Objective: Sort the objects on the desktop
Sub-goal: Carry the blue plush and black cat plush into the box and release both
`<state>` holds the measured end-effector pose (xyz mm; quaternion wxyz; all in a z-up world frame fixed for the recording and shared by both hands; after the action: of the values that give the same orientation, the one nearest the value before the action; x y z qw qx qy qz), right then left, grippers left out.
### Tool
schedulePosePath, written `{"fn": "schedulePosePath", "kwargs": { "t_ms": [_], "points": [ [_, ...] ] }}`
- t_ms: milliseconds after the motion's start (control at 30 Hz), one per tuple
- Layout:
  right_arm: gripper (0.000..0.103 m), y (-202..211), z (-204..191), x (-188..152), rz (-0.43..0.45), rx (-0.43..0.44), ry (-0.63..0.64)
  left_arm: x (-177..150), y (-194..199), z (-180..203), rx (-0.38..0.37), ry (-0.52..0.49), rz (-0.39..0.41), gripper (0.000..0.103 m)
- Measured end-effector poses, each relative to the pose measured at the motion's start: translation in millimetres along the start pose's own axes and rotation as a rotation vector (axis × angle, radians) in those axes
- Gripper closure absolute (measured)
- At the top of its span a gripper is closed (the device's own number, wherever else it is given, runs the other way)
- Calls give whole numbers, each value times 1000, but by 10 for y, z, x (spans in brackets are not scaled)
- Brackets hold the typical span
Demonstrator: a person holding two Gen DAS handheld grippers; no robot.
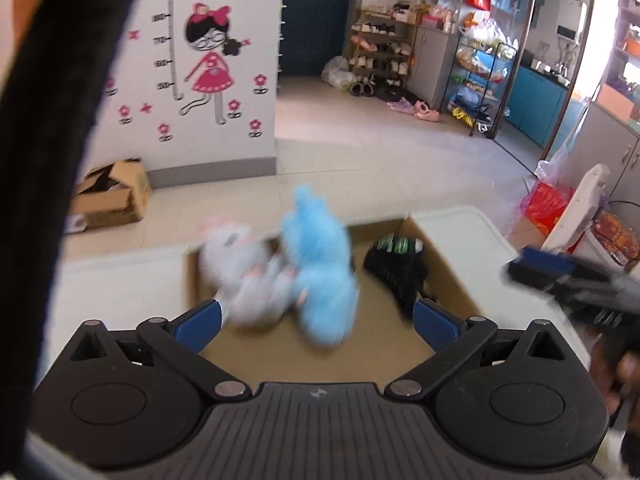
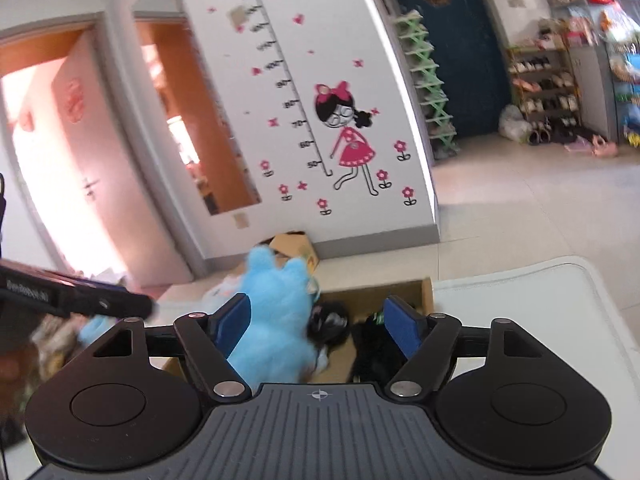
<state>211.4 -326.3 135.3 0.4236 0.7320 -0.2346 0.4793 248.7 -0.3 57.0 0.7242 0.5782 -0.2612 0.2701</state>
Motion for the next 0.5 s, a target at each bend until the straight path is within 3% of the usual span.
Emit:
{"fn": "schedulePosePath", "kwargs": {
  "t_ms": [133,200,300,400,500],
  "points": [
    [17,630,-177,-269,18,37,-32,-593,480,-435,36,18,-12,1],
    [16,916,-299,-474,24,72,-46,-860,650,-615,18,36,-41,1],
    [14,1257,-527,-815,10,99,0,-1234,823,-790,43,25,-49,1],
    [13,1459,-728,-1119,-30,87,32,-1512,768,-827,43,-68,-96,1],
    [13,1587,-931,-1375,-72,56,46,-1720,747,-782,29,-243,-104,1]
  ]
}}
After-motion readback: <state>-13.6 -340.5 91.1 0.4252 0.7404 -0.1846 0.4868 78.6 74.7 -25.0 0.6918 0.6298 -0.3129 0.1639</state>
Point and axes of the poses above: each gripper's, at about its wrist camera, not at the fingertips, and y roughly against the way its jaws point, z to its right, x to its top, the point moved 1 cm from there along -y, roughly the way its jaws point, and after that the axes turned 9 degrees about y, right-handed, at the moved point
